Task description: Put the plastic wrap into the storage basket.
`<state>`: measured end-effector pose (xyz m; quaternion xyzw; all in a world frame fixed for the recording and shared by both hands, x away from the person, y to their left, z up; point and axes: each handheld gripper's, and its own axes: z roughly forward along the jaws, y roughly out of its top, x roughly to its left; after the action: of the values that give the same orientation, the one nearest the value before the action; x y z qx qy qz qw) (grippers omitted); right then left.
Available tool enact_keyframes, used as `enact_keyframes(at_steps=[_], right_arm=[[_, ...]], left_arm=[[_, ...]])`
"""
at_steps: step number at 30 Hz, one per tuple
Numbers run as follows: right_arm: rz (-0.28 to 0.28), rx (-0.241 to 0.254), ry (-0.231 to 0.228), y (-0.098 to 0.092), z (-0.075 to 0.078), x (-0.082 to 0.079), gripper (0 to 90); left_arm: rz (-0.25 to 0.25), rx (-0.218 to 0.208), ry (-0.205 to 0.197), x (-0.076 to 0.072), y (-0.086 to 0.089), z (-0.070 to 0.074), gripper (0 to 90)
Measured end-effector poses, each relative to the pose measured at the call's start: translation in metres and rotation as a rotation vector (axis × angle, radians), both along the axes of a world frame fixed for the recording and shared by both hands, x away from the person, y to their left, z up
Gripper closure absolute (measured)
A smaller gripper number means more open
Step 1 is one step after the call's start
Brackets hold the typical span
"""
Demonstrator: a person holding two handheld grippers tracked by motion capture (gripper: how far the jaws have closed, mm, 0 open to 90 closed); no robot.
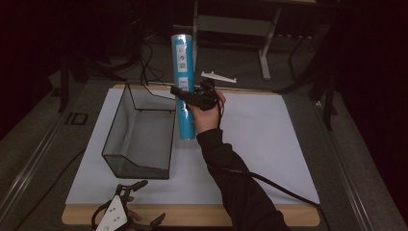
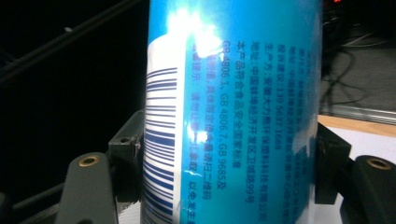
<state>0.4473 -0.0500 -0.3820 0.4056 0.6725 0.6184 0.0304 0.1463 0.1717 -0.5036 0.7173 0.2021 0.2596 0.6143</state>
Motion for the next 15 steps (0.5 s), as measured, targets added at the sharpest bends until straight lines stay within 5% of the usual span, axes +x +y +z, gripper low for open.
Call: enact_keyframes(at_steps=[15], right_arm=[[0.000, 0.168, 0.004, 0.033, -0.038, -0.015, 31.4]], left_arm=[[-0.007, 0.001, -0.004, -0.001, 0.001, 0.001, 1.1]])
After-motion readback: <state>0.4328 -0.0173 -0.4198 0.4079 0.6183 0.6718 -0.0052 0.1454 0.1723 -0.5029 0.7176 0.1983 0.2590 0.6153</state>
